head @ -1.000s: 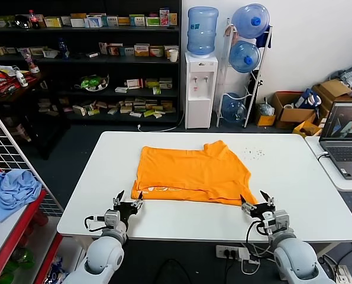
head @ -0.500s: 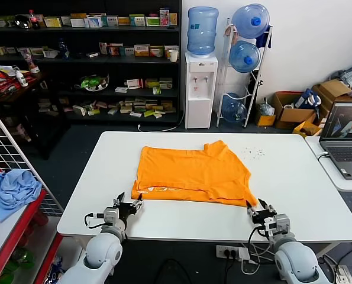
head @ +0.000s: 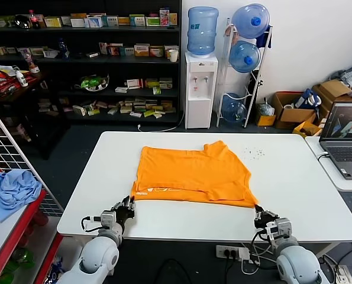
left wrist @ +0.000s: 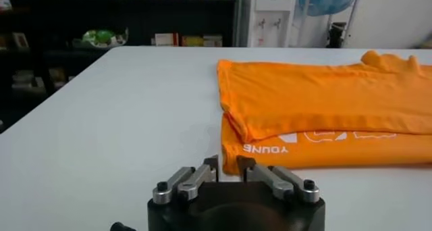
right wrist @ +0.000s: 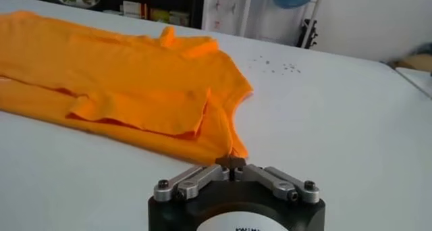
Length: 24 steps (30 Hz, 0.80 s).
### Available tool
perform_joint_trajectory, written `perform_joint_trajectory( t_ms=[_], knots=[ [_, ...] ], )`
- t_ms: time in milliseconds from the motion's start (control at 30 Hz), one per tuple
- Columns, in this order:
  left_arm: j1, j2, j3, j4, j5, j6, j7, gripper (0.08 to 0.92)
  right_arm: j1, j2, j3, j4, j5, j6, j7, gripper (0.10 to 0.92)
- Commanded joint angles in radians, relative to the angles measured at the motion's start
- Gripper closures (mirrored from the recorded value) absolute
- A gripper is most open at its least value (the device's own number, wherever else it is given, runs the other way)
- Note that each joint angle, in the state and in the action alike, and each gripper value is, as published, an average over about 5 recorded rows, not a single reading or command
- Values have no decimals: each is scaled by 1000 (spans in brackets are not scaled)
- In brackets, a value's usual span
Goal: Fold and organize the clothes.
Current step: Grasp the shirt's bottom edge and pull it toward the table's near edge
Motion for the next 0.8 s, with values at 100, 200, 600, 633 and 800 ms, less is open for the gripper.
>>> perform_joint_trajectory(
  t_ms=[100, 200, 600, 633, 800],
  knots=[
    [56, 29, 3, -78, -43, 22, -12, 864, -86, -31, 23, 102, 4, -10, 19, 901],
    [96, 55, 5, -139, -58, 35, -23, 909, -143, -37, 41, 148, -27, 1, 23, 901],
    [240, 110, -13, -288, -25, 58, -21, 911, -333, -29, 83, 276, -79, 17, 46, 901],
    [248, 115, -17, -298, -24, 65, -19, 911, -338, -30, 88, 281, -74, 16, 47, 901],
    [284, 135, -34, -335, -14, 100, -14, 911, -350, -40, 105, 306, -36, -12, 51, 880]
  ],
)
